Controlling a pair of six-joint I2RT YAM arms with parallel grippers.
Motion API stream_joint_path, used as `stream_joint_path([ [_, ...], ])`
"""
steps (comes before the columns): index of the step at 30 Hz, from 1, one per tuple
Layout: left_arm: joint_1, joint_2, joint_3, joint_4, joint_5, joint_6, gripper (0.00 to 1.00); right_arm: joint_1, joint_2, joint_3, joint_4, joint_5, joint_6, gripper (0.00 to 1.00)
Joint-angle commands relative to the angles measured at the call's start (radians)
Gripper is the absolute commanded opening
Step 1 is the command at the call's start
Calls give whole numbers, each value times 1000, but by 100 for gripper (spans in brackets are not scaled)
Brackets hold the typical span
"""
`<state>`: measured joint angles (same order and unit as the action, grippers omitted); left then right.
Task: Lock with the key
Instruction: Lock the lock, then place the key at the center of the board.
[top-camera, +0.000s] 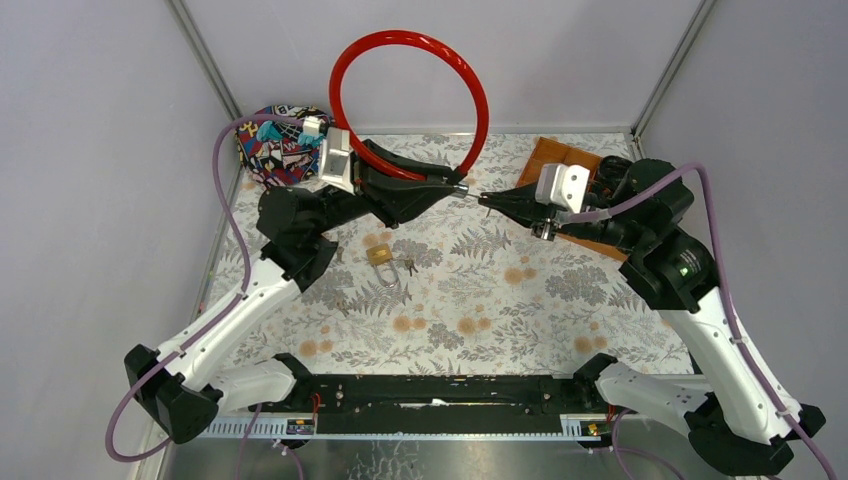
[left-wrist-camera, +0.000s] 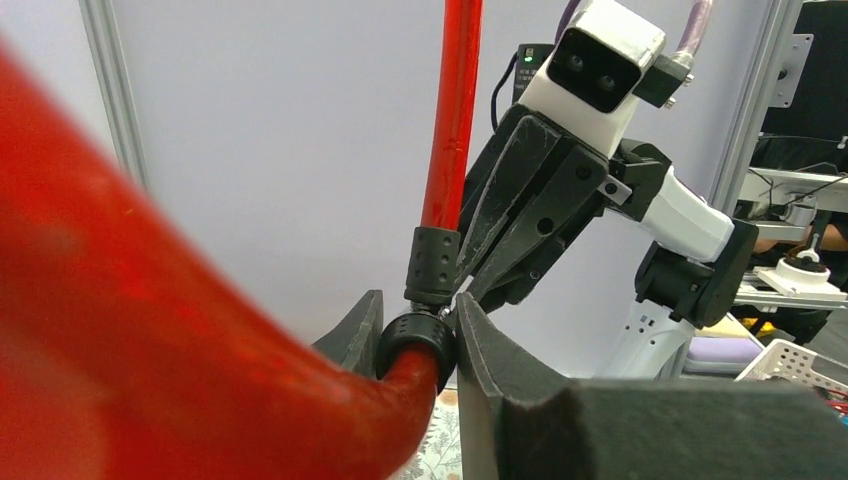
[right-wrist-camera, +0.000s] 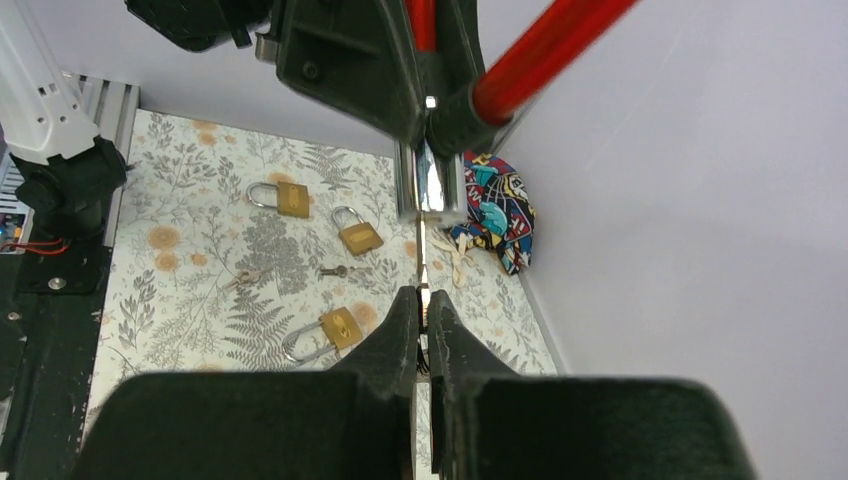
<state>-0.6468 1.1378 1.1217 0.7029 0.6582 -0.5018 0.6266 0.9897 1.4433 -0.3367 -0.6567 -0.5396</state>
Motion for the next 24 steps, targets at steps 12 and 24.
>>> stream_joint_path([
  [12,116,-111,-9,-18,-20,47,0,-186,-36,-103,29,-33,238,0],
  [24,63,-177,-345,-433,18,225,0,-100,73,-607,135,81,1027,0],
])
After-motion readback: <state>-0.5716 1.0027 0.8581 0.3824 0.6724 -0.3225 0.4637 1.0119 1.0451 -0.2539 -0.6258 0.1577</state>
